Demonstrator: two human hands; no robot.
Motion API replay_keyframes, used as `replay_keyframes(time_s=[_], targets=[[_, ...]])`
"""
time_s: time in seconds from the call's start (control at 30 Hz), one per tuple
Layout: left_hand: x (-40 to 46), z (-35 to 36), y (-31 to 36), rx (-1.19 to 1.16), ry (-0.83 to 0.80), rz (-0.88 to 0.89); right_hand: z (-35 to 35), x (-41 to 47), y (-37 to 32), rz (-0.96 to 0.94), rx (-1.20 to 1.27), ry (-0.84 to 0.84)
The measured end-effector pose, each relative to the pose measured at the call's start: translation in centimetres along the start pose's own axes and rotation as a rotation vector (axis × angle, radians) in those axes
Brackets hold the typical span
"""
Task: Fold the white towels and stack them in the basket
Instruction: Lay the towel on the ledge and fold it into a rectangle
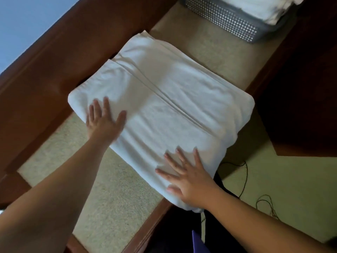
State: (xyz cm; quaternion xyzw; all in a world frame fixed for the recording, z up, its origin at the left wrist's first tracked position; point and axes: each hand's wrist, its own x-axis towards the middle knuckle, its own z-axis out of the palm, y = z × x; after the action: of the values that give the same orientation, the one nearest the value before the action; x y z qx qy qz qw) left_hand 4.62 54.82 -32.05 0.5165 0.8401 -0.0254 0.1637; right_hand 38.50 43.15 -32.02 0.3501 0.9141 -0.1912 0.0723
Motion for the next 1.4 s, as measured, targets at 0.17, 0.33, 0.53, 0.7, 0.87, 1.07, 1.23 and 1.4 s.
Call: replay_keyframes(time_s=[0.17,0.33,0.53,0.7,0.87,1.07,1.23,1.4], targets=[[3.3,-0.6,-1.1,-0.048,-0.01,-0.216,1.7,-2.3,-0.2,0.015,-0.088,0.063],[4.6,-1.0,0.0,-0.026,-0.031,-0.371,1.7,-3.0,0.1,-0.036,-0.069,0.038],[3.0,-2.5,4.8,0.008,-0.019,-0.326,-1.1,-1.8,2.4,0.054,0.199,0.022],[1.2,-2.7,14.5,0.073,0.066,0.482,-6.2,0.5,10.0,0.512,0.302,0.422],[2.2,-2.0,25.9,0.295,-0.109,0.84,-10.3,1.5,17.6,0.799,0.24,0.333],[6.8,-1.8,33.1,0.603,-0.227,0.908,-11.2,1.2,23.1,0.823,0.276,0.113],[9.7,-3.2,35.8,0.731,-0.272,0.998,-12.2,1.5,25.7,0.854,0.393,0.022],[10.1,-4.2,35.1,0.76,-0.401,1.084,-13.3,1.5,26.0,0.775,0.286,-0.043]])
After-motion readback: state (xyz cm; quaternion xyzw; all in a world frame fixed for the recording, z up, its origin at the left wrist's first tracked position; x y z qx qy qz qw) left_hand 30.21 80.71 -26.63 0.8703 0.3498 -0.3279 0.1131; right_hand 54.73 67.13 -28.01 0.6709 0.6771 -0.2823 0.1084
